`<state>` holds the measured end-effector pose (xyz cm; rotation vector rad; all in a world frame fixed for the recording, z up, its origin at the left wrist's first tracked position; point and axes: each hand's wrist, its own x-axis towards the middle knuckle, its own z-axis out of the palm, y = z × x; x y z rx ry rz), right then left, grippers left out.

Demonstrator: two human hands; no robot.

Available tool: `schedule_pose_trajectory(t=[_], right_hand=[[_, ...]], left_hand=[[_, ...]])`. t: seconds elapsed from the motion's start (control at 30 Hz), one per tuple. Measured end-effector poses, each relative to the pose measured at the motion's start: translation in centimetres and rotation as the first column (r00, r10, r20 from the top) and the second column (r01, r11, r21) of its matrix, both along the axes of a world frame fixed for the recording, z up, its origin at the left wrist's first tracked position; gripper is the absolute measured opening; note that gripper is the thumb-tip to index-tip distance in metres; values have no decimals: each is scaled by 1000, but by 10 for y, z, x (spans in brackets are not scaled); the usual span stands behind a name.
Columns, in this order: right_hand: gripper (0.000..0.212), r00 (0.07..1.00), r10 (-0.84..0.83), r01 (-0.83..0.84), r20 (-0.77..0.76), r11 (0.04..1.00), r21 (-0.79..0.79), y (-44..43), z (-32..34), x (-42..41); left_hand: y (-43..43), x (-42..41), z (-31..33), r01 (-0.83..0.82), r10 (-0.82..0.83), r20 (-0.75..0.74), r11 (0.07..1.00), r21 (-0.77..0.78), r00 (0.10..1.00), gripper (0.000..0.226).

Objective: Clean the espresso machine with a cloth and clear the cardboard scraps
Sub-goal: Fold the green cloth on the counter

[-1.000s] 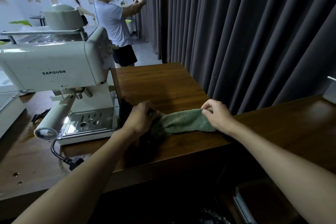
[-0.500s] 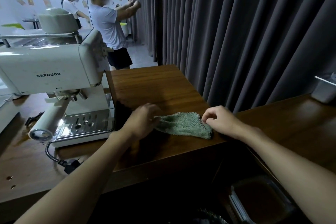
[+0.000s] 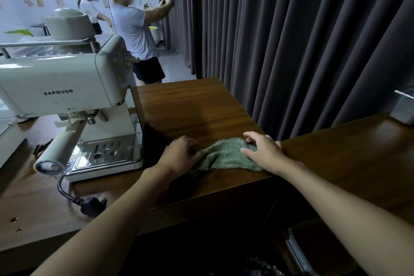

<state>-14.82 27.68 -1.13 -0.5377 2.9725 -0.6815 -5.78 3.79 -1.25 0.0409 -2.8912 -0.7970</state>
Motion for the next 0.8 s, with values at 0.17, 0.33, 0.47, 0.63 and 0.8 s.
schedule_pose_trajectory(t=[0.17,0.33,0.47,0.63,0.8], right_hand=[[50,998,-56,63,40,979,-193,-17,-5,-14],[17,991,-130,131,13,979,-154,-26,-8,-16],[6,994,-82,108,76,869,-482,-19,9,-15],[9,976,20,126,216,759,-639,0,27,-3],[16,965,107,42,241,840,-540,23,22,16]], left_hand=[[2,-5,-5,12,-12,6,999,32,1000,18],[2,-5,-2,-1,6,-27,985,170,1000,8],[-5,-9,8,31,-8,-90,966,258,996,10],[-2,-16,14,67,-71,20,985,156,997,32],[10,-16,16,184,-147,199,966,-182,969,38]])
